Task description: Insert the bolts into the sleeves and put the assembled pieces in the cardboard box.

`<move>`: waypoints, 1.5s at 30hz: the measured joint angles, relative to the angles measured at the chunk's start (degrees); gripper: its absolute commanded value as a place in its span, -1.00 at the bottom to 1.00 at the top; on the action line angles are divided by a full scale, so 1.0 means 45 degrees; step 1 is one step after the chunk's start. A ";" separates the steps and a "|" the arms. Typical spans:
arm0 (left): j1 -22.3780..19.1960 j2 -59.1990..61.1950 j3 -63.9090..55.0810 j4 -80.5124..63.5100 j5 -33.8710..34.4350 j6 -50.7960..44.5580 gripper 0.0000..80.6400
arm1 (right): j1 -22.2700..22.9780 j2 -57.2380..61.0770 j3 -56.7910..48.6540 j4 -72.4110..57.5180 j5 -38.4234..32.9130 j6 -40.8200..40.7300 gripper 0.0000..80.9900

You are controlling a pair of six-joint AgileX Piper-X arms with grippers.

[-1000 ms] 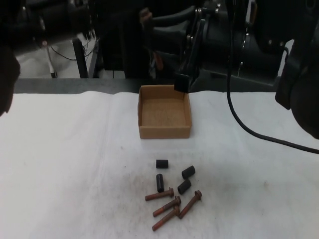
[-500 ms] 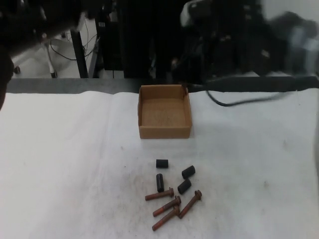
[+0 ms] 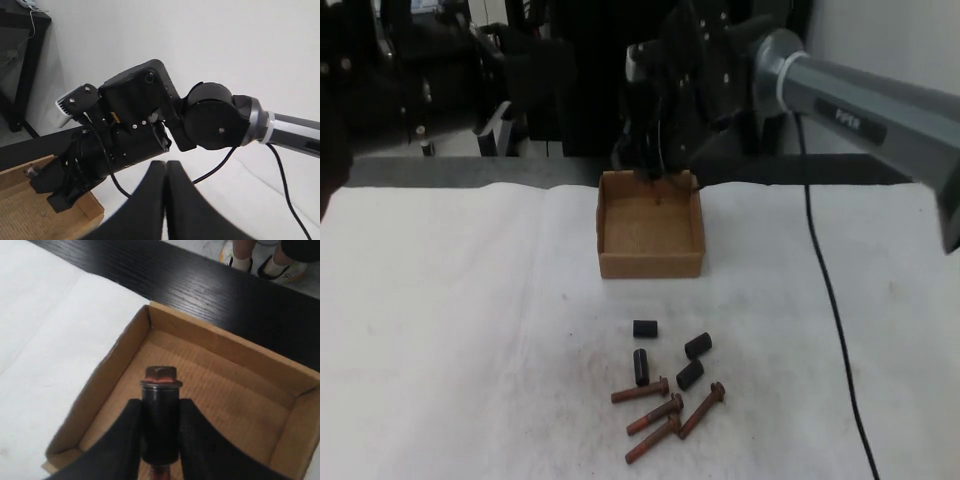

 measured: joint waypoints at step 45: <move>-0.5734 0.3487 -0.0475 0.8590 -0.4286 0.7152 -0.43 | -0.2129 -1.3166 0.6248 0.7302 -0.0170 -0.1273 -0.99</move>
